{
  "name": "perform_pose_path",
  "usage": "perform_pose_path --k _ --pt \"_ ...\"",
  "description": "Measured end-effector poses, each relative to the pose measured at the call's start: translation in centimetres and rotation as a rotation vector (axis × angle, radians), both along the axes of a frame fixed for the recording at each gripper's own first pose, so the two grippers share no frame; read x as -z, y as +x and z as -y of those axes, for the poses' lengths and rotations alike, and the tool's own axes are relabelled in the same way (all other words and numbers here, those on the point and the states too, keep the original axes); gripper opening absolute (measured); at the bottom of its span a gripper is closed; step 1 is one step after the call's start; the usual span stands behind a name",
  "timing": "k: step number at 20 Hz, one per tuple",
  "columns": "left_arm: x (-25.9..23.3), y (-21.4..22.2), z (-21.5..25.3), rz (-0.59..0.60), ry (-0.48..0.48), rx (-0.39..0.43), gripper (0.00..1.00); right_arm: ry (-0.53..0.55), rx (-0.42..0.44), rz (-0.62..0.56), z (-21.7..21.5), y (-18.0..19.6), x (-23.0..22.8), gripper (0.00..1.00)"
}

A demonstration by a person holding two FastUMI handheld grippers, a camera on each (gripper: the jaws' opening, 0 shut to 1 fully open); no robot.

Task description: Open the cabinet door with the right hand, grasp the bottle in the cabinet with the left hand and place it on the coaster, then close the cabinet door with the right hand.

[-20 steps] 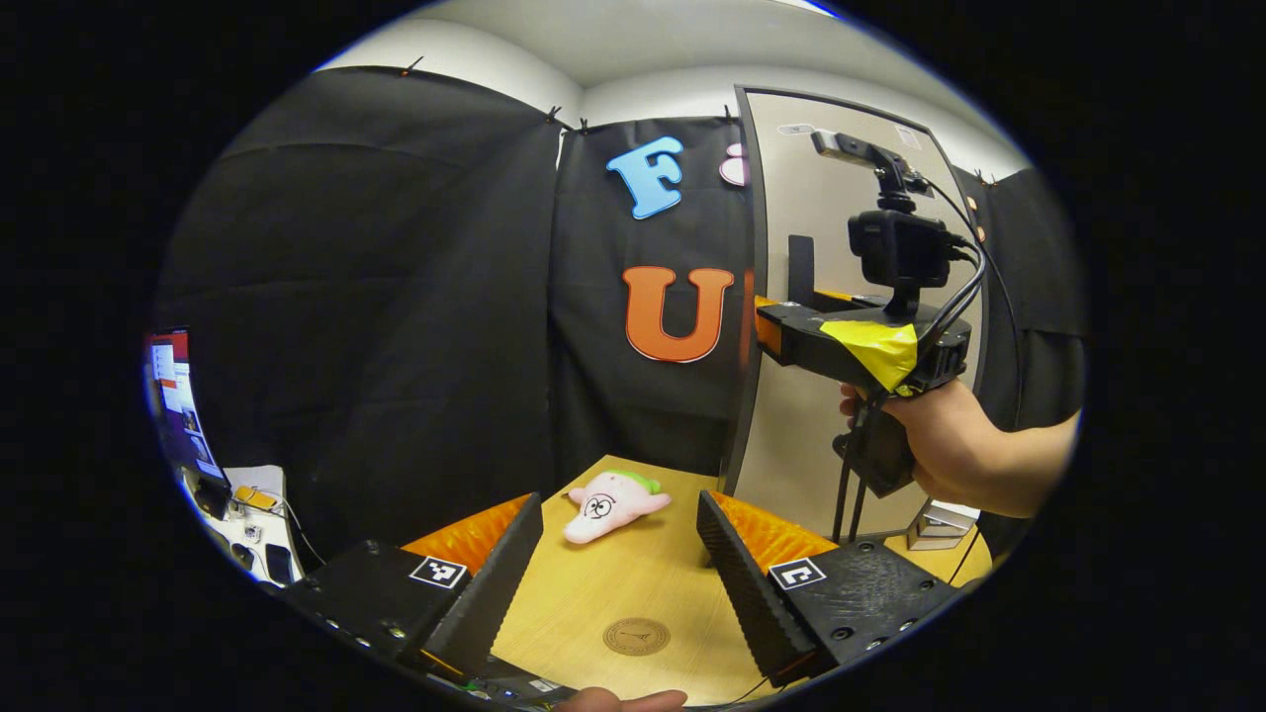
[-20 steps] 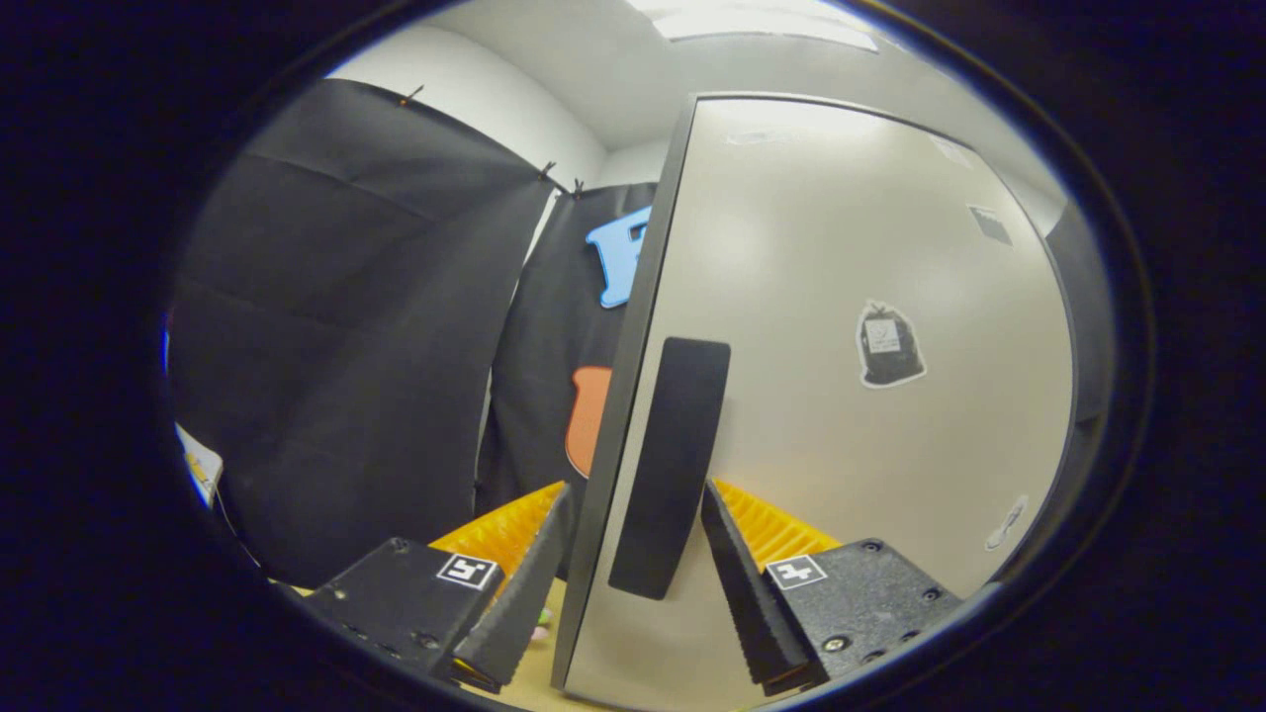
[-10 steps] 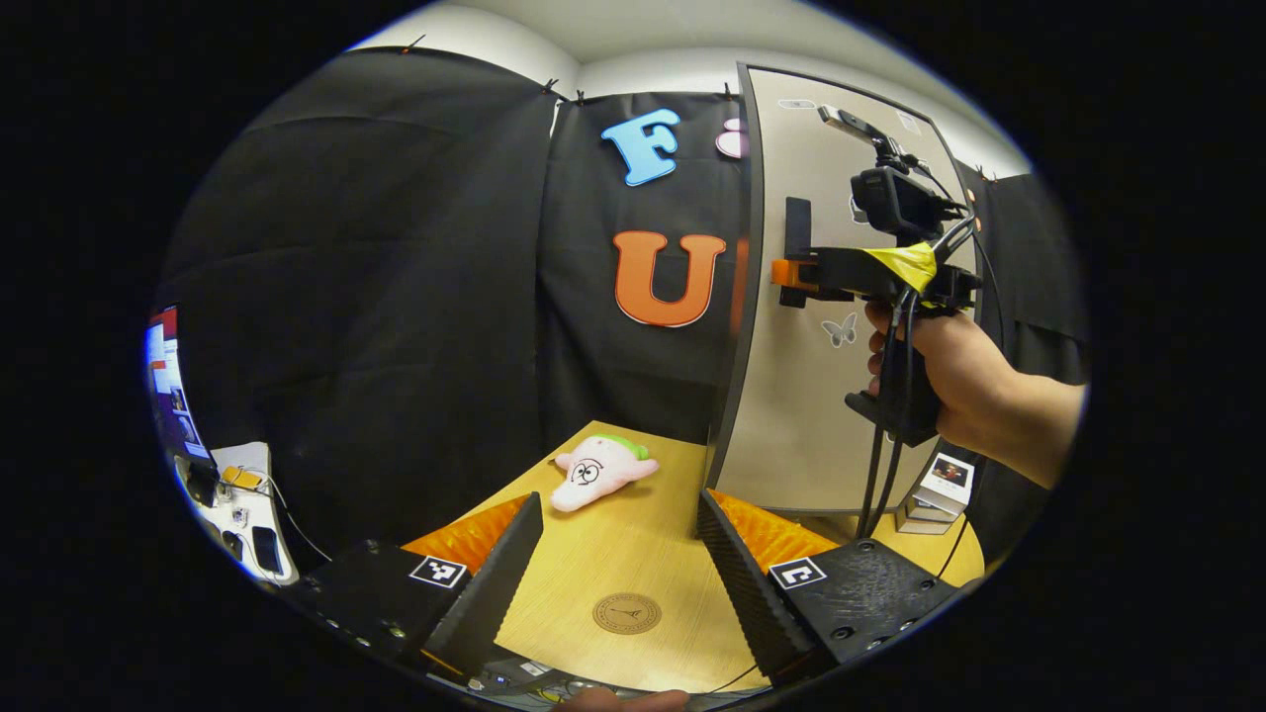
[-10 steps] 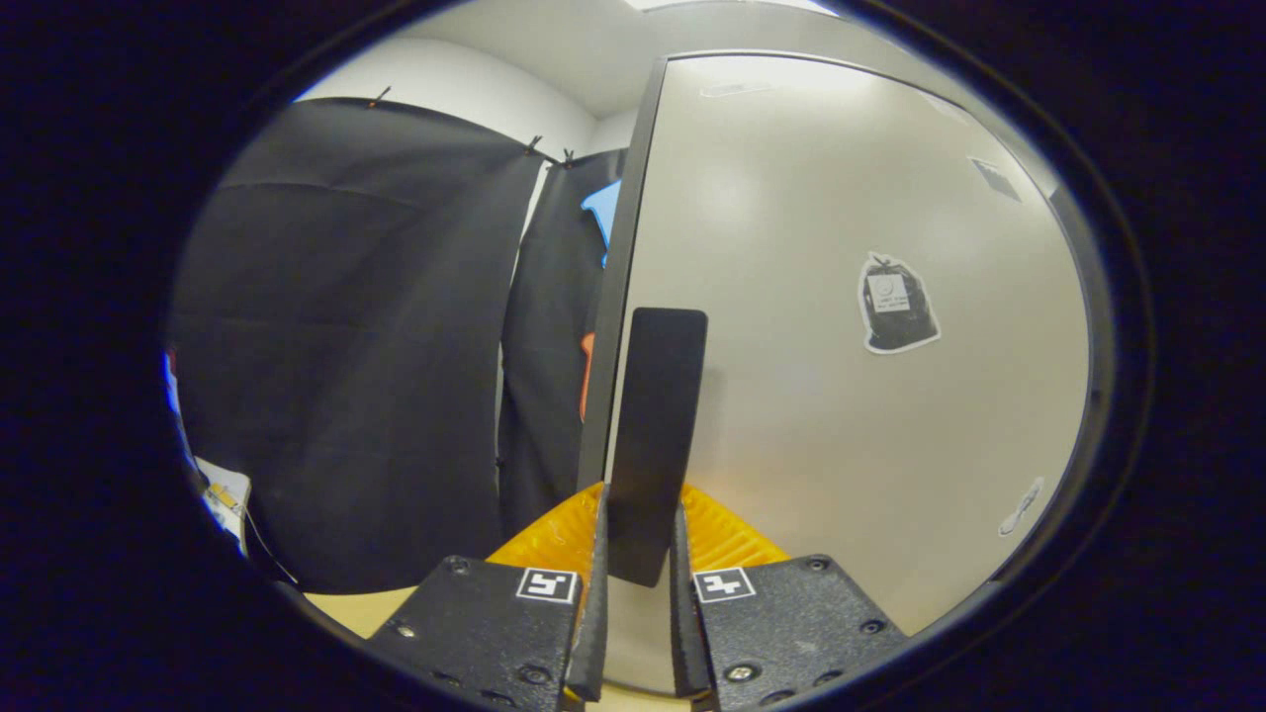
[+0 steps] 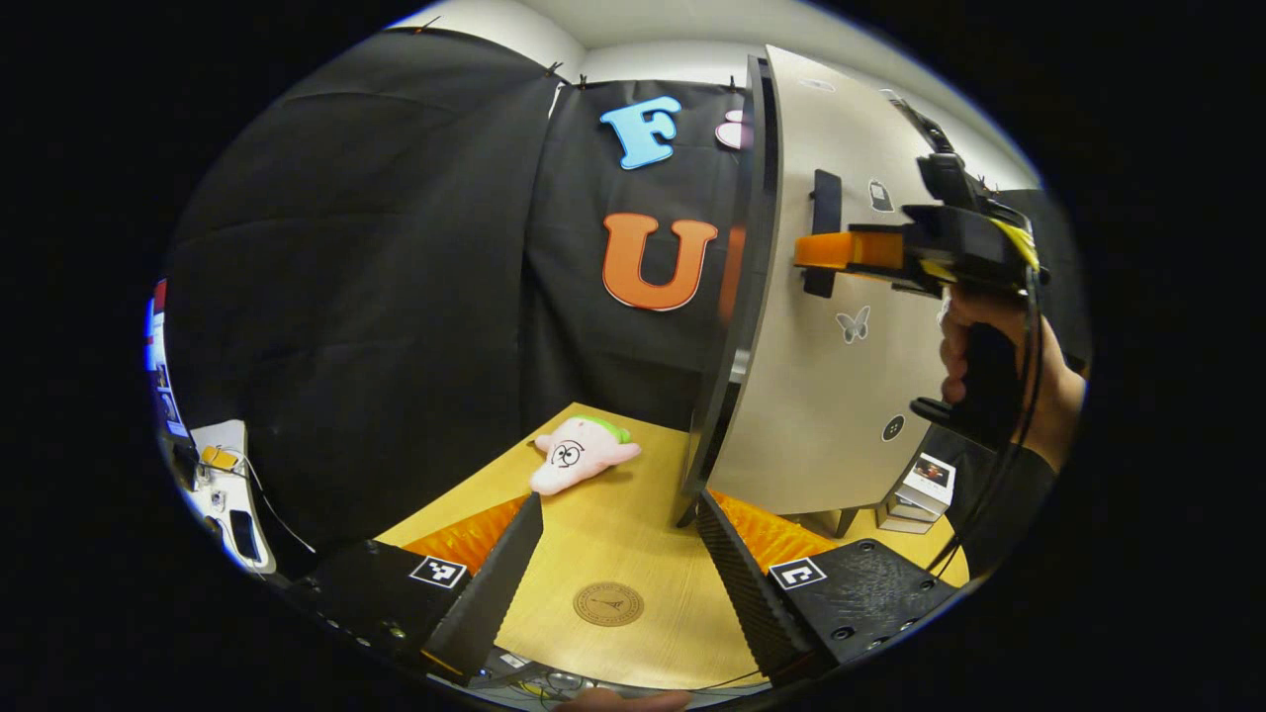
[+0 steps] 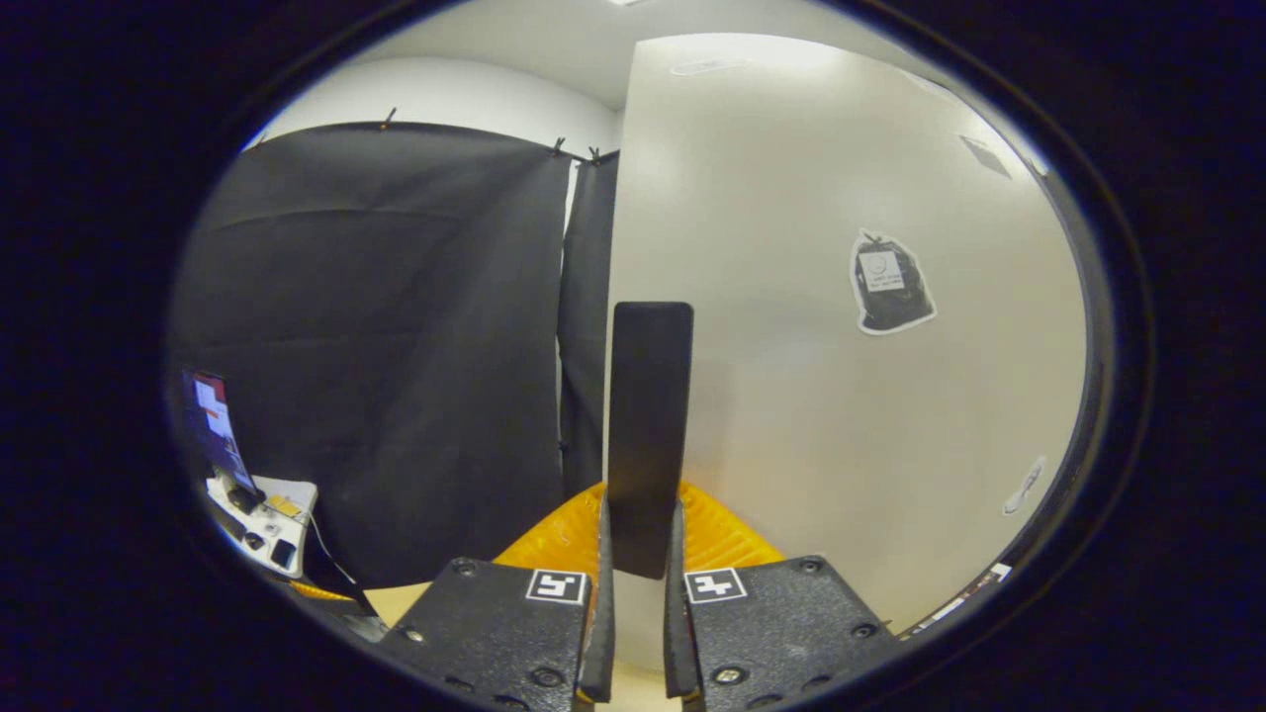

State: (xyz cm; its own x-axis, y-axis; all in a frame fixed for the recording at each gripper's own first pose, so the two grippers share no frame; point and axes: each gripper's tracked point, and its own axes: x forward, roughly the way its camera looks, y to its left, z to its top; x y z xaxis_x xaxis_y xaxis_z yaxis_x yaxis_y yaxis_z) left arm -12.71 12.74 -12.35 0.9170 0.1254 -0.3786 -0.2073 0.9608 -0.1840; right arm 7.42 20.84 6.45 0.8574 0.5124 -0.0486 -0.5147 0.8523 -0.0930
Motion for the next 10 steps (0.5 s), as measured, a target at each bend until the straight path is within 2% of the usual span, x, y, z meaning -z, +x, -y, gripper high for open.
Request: perform_pose_path --k 4,5,6,7,8,9,10 --pt "1.8 0.1 0.4 -0.046 -0.026 0.044 0.95 0.003 -0.035 -0.037 1.3 -2.2 -0.2 0.22" --pt "2.0 0.3 0.5 -0.048 -0.022 0.061 1.0 0.001 -0.043 -0.045 1.7 -2.7 -0.3 0.22" --pt "2.2 0.4 0.7 -0.051 -0.013 0.081 0.95 -0.006 -0.05 -0.05 2.2 -3.3 -0.1 0.23" --pt "2.4 0.7 1.0 -0.056 -0.002 0.104 0.95 -0.018 -0.057 -0.047 2.7 -4.0 0.0 0.22" --pt "2.6 1.3 1.1 -0.06 0.015 0.122 1.0 -0.032 -0.062 -0.04 3.1 -4.7 0.1 0.23" --pt "2.6 2.1 1.1 -0.06 0.031 0.137 0.95 -0.04 -0.063 -0.035 3.5 -5.2 0.2 0.22" --pt "2.4 3.2 0.8 -0.053 0.052 0.142 0.95 -0.045 -0.063 -0.034 4.0 -6.0 0.3 0.22"
